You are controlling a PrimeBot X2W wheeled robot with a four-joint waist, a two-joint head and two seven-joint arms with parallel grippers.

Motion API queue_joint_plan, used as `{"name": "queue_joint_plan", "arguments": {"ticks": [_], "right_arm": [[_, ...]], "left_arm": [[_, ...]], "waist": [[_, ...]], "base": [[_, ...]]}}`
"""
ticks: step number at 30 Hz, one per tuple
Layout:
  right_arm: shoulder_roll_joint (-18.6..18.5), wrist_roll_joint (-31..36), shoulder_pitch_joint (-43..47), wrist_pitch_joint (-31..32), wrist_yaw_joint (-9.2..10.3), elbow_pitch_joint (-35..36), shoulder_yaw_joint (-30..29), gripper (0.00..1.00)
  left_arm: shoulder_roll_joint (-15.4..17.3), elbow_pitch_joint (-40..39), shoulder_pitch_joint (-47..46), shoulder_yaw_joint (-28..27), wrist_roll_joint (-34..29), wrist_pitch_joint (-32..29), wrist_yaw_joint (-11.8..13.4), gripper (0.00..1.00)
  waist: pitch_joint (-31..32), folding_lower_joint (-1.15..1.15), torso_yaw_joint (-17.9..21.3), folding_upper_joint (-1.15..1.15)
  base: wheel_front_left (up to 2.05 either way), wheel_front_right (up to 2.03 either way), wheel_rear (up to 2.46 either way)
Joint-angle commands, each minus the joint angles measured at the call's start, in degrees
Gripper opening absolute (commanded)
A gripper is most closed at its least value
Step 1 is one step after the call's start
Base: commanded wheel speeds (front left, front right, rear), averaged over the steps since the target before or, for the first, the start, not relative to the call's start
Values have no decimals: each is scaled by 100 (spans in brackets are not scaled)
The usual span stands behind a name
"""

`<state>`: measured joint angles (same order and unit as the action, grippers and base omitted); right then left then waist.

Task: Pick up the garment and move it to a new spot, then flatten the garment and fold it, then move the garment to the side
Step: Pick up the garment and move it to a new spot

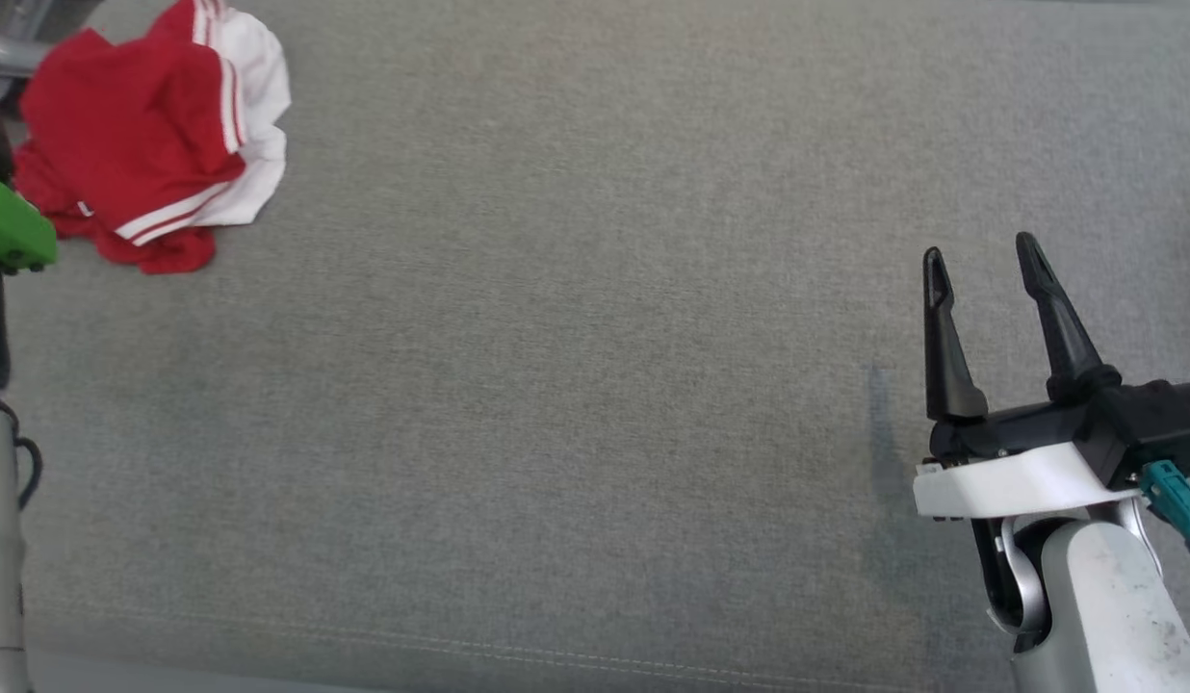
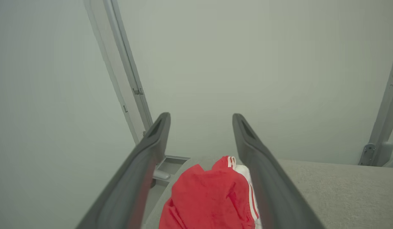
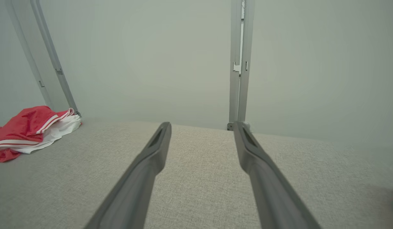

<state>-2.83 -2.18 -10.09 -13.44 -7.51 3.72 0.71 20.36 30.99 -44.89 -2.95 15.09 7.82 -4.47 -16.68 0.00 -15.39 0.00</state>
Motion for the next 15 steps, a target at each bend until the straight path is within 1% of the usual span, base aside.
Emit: {"name": "queue_joint_plan", "arguments": {"ticks": [1, 3, 8, 15], "right_arm": [[-13, 65, -151, -3, 5, 97, 0, 100], [-12, 87, -206, -15, 5, 182, -1, 100], [-10, 119, -272, -26, 5, 337, 62, 100], [-15, 159, -281, -30, 5, 464, 46, 100]], "left_arm": [[153, 268, -249, 21, 0, -119, -35, 100], [292, 660, -527, 47, -62, -226, -27, 100], [511, 1452, -947, -31, -42, -313, 123, 100], [748, 2319, -1177, 7, -102, -478, 239, 100]], "waist": [[-1239, 0, 1156, 0], [-1408, 0, 1287, 0], [-1700, 0, 1504, 0], [-1803, 0, 1555, 0]], "base": [[0, 0, 0], [0, 0, 0], [0, 0, 0], [0, 0, 0]]}}
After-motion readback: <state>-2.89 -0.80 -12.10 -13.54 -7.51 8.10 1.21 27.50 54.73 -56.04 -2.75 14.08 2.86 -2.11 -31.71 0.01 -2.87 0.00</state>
